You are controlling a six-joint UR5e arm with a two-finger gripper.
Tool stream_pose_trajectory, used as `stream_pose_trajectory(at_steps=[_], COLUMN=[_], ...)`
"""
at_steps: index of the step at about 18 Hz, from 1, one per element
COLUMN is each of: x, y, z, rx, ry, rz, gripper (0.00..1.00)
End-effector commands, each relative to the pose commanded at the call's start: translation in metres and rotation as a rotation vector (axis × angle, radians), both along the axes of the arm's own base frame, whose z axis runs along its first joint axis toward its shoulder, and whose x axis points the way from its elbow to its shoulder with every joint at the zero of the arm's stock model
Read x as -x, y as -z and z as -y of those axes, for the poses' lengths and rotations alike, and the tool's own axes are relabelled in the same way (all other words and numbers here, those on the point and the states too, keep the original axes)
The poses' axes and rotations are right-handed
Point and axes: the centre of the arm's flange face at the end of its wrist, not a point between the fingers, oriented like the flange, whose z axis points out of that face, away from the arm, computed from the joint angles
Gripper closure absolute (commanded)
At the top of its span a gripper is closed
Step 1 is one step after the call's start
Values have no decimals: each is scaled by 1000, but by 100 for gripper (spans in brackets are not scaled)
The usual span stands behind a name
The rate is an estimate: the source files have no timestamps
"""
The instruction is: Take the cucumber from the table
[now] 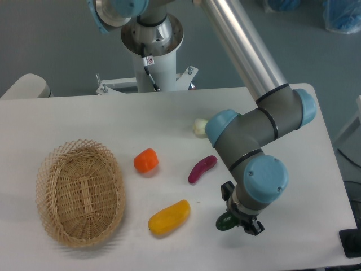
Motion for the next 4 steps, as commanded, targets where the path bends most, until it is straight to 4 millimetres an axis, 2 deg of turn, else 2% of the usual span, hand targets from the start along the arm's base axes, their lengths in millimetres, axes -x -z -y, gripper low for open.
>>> stream_pose_trajectory(at_steps=[4], x=[-4], y=[2], z=[4], rx=[2], ry=[-2], rz=[5], gripper=[87])
